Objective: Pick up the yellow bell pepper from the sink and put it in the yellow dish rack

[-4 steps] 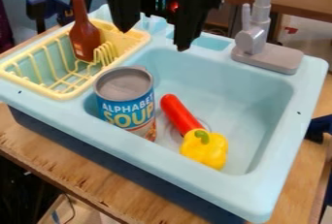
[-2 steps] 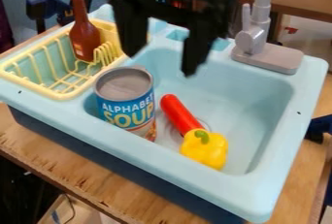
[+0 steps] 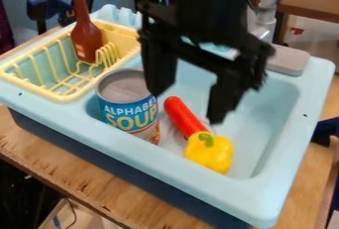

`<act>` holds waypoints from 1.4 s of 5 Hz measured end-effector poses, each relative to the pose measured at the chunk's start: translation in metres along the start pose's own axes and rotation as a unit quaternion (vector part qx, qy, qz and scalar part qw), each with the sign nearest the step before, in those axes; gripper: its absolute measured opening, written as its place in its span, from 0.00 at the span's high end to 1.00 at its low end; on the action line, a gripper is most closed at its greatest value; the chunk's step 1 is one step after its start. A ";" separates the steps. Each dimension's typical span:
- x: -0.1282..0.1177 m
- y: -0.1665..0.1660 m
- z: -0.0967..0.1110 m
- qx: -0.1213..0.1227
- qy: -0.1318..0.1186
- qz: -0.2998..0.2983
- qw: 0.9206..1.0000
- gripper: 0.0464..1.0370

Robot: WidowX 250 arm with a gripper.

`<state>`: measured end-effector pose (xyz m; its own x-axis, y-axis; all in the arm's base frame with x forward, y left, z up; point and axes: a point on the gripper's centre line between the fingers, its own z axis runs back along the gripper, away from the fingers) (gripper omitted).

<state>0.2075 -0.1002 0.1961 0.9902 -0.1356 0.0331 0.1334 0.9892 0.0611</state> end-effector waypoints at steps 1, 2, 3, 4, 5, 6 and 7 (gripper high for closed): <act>0.003 -0.005 -0.015 -0.003 0.022 -0.097 0.995 0.04; 0.007 -0.003 -0.025 0.013 0.039 -0.145 0.989 0.04; 0.007 0.000 -0.033 0.029 0.065 -0.151 0.986 0.03; 0.011 -0.002 -0.039 0.031 0.066 -0.153 0.986 0.04; 0.015 -0.003 -0.045 0.032 0.066 -0.152 0.986 0.04; 0.020 -0.005 -0.050 0.031 0.060 -0.141 0.988 0.03; 0.024 -0.007 -0.052 0.029 0.049 -0.134 0.989 0.09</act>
<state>0.2329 -0.1073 0.1443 0.9193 -0.3831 -0.0894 0.3915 0.9133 0.1120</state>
